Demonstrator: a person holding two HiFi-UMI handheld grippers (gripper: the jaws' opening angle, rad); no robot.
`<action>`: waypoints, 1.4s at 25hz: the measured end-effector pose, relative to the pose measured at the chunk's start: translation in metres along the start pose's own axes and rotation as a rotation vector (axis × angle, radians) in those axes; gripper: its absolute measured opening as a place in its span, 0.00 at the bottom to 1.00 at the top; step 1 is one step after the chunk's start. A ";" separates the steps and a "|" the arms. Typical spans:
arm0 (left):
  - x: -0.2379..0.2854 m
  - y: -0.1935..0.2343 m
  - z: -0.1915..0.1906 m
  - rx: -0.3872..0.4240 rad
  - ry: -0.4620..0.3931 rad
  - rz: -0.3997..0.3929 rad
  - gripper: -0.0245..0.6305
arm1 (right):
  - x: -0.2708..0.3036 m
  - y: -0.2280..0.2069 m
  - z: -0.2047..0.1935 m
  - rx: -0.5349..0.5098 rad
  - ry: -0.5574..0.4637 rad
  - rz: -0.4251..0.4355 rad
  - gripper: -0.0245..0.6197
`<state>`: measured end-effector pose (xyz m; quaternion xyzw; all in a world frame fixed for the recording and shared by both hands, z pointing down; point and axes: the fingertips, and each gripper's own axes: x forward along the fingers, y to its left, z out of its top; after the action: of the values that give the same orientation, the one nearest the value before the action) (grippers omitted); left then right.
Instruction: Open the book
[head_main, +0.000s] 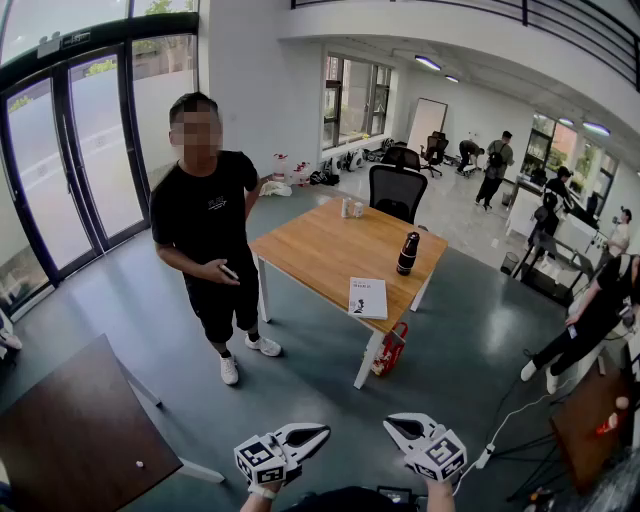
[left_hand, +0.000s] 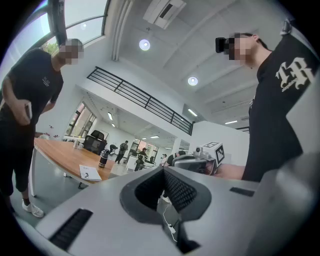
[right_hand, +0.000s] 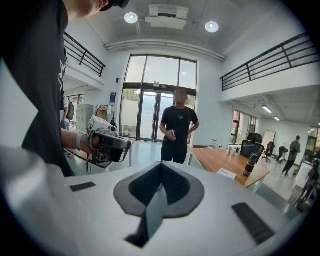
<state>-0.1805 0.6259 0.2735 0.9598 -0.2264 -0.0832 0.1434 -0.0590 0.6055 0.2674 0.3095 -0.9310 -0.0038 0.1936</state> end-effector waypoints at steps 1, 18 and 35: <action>0.001 0.004 0.001 -0.002 0.003 0.004 0.05 | 0.004 -0.003 0.000 0.003 -0.006 0.003 0.02; 0.093 0.068 0.005 0.032 0.053 0.106 0.05 | 0.011 -0.102 -0.034 0.033 0.011 0.042 0.02; 0.230 0.087 0.000 0.038 0.164 0.045 0.05 | -0.018 -0.230 -0.083 0.113 0.014 -0.033 0.02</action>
<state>-0.0131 0.4465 0.2792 0.9606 -0.2370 0.0034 0.1452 0.1168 0.4394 0.3084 0.3354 -0.9231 0.0479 0.1821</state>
